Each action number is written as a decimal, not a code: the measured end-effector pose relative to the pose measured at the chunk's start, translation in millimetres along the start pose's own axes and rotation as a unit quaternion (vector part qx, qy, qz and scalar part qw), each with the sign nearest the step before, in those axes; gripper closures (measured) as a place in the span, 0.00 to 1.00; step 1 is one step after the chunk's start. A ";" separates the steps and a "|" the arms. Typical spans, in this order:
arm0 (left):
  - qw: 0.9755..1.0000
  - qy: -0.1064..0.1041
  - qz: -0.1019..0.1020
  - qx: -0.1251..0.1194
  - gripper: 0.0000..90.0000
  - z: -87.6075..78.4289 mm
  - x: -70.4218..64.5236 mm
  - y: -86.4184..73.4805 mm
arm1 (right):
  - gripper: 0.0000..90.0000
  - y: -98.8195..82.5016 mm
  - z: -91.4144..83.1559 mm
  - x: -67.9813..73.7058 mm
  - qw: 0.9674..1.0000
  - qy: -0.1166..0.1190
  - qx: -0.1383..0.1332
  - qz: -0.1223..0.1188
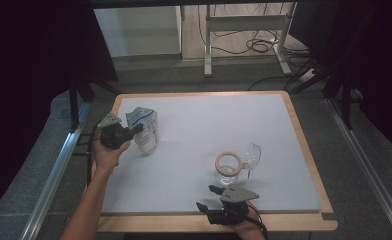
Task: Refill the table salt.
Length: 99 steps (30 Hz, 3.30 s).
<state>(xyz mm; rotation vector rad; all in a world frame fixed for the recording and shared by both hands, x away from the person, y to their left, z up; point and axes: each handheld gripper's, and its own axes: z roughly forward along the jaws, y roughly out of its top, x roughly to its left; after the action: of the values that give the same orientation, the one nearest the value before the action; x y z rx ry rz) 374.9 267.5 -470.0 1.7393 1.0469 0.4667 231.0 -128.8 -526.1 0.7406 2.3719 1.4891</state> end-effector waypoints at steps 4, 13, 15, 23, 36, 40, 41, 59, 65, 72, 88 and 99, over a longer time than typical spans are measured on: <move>1.000 -0.019 0.003 -0.011 1.00 -13.2 -9.6 11.5 | 0.34 0.4 1.0 1.7 1.000 0.002 -0.003 -0.002; 0.998 -0.052 0.034 -0.009 1.00 -36.2 -28.3 18.1 | 0.34 3.5 1.1 3.3 1.000 -0.003 -0.010 -0.005; 0.998 -0.058 0.036 -0.012 1.00 -38.2 -31.5 18.9 | 0.34 5.2 1.5 3.8 1.000 -0.003 -0.010 -0.007; 0.997 -0.063 0.044 -0.019 1.00 -43.6 -38.6 23.4 | 0.34 6.5 4.3 4.2 1.000 -0.004 -0.010 -0.009; 0.996 -0.075 0.049 -0.019 1.00 -50.9 -47.4 23.8 | 0.33 6.3 3.4 1.9 1.000 -0.008 -0.008 -0.007; 0.995 -0.079 0.049 -0.019 1.00 -52.5 -47.8 23.8 | 0.33 6.3 5.4 2.5 1.000 -0.007 -0.005 -0.009; 0.995 -0.080 0.049 -0.019 1.00 -52.9 -48.0 23.7 | 0.33 6.4 5.8 2.6 1.000 -0.007 -0.003 -0.009; 0.992 -0.103 0.066 -0.010 1.00 -50.6 -67.5 14.9 | 0.30 10.8 18.7 1.6 1.000 -0.017 0.001 -0.006; 0.991 -0.114 0.065 -0.010 1.00 -51.0 -71.5 13.6 | 0.30 12.3 22.1 2.1 1.000 -0.016 0.002 -0.006; 0.990 -0.118 0.071 -0.007 1.00 -50.6 -78.0 11.3 | 0.30 13.9 26.3 1.8 1.000 -0.019 0.004 -0.006; 0.987 -0.144 0.076 -0.003 1.00 -48.3 -94.1 9.0 | 0.30 19.4 37.2 4.5 1.000 -0.021 0.008 -0.011; 0.983 -0.167 0.081 -0.002 1.00 -42.6 -108.0 9.0 | 0.30 21.2 41.8 9.2 0.999 -0.034 0.007 -0.011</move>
<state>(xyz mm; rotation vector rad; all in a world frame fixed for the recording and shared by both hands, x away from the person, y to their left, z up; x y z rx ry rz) 288.9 201.6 -427.0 1.8291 0.6695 0.2628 248.5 -84.4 -525.5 0.7535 2.3342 1.4180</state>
